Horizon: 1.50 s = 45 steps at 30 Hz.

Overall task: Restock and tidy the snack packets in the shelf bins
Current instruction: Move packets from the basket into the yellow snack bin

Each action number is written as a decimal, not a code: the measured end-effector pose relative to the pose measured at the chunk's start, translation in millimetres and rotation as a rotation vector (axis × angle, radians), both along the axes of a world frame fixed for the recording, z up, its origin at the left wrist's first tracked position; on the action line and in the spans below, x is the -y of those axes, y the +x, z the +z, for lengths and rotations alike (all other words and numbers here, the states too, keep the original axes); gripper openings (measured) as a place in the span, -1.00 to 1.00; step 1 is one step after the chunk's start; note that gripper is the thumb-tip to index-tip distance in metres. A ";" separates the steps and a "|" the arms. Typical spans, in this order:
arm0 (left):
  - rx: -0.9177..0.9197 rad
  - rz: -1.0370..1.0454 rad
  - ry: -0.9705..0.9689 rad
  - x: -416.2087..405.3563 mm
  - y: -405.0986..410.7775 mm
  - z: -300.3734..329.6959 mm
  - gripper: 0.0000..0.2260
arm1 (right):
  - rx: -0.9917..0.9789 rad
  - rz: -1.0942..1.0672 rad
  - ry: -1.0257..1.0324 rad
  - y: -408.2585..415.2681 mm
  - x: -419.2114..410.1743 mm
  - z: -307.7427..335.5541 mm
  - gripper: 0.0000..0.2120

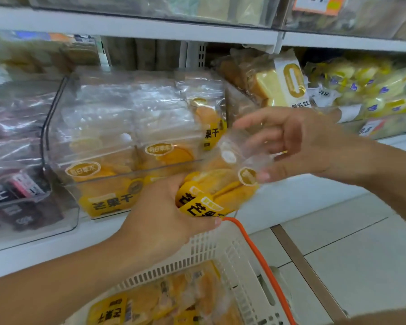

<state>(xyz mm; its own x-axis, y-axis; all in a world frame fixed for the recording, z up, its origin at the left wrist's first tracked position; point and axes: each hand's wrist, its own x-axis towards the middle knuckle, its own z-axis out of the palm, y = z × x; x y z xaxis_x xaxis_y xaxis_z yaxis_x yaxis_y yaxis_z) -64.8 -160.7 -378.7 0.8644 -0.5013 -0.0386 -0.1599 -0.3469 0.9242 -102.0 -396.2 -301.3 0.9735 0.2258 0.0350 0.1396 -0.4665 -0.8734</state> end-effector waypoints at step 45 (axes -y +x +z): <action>1.042 0.113 0.754 -9.7 86.5 38.9 -0.30 | 0.303 -0.169 -1.277 174.0 -20.5 -8.6 -0.30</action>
<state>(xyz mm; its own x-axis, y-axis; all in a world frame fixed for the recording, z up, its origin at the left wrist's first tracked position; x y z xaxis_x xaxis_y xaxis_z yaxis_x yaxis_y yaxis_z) 21.7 -151.0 -339.8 0.6938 -0.5731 0.4361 -0.6184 -0.7845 -0.0471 72.0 -375.6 -310.0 0.9841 0.1398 0.1092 0.1096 -0.9632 0.2453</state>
